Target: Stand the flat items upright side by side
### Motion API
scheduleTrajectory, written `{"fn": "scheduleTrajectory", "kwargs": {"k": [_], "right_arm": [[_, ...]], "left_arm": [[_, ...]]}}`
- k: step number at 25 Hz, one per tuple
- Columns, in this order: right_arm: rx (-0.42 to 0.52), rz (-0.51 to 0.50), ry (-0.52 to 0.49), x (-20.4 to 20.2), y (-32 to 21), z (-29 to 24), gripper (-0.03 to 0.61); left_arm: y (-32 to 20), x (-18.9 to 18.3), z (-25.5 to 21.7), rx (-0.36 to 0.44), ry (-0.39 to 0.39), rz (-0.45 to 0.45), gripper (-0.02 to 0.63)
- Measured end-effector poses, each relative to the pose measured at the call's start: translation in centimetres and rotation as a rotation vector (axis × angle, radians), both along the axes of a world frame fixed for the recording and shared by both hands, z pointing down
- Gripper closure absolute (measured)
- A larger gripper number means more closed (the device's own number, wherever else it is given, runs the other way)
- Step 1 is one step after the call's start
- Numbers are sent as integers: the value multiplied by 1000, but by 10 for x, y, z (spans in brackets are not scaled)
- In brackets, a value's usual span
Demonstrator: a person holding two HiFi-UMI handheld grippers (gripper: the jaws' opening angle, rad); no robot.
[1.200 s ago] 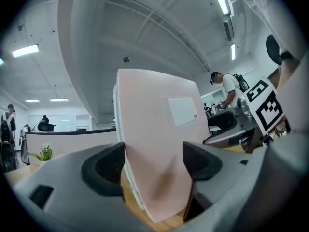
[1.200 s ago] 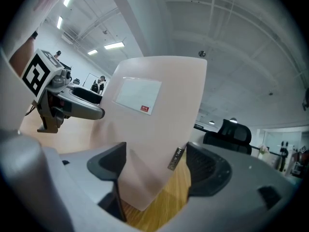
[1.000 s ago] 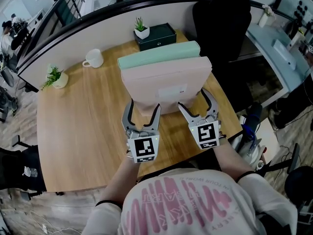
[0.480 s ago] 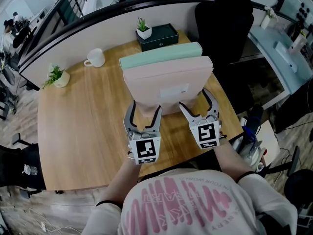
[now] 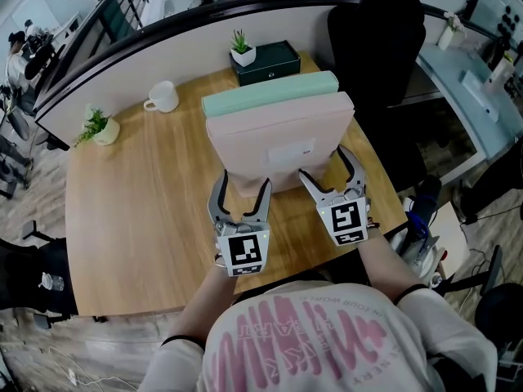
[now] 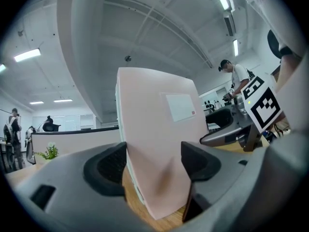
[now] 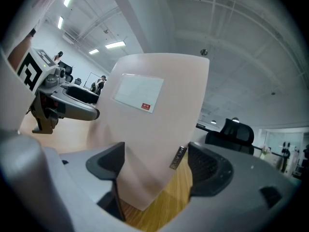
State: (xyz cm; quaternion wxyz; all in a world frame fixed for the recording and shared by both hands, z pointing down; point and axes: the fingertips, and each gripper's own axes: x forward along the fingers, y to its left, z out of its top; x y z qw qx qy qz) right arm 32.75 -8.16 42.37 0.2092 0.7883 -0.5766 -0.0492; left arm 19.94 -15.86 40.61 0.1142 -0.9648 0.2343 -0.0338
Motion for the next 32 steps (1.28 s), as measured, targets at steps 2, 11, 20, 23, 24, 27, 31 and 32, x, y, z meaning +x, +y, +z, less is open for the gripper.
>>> {"fn": "scheduleTrajectory", "kwargs": {"k": [2, 11, 20, 23, 24, 27, 31, 32], "right_arm": [[-3, -1, -10, 0, 0, 1, 178], [-30, 24, -64, -1, -2, 2, 179], [-21, 62, -99, 2, -1, 0, 179], [-18, 73, -99, 3, 0, 0, 179], [-18, 73, -99, 3, 0, 0, 179], [-19, 69, -102, 2, 0, -1, 179], [-17, 62, -118, 2, -2, 0, 178], [-15, 61, -124, 3, -3, 0, 179]], "left_arm": [[-1, -1, 0, 4, -4, -8, 270], [-1, -8, 1, -7, -7, -17, 276], [0, -5, 2, -10, -17, 9, 276], [-1, -3, 2, -15, -15, 16, 276], [-1, -3, 2, -16, -14, 14, 276], [-2, -3, 1, -16, -11, 9, 279], [-4, -3, 2, -19, -10, 7, 284], [-4, -3, 2, -20, -9, 6, 285]]}}
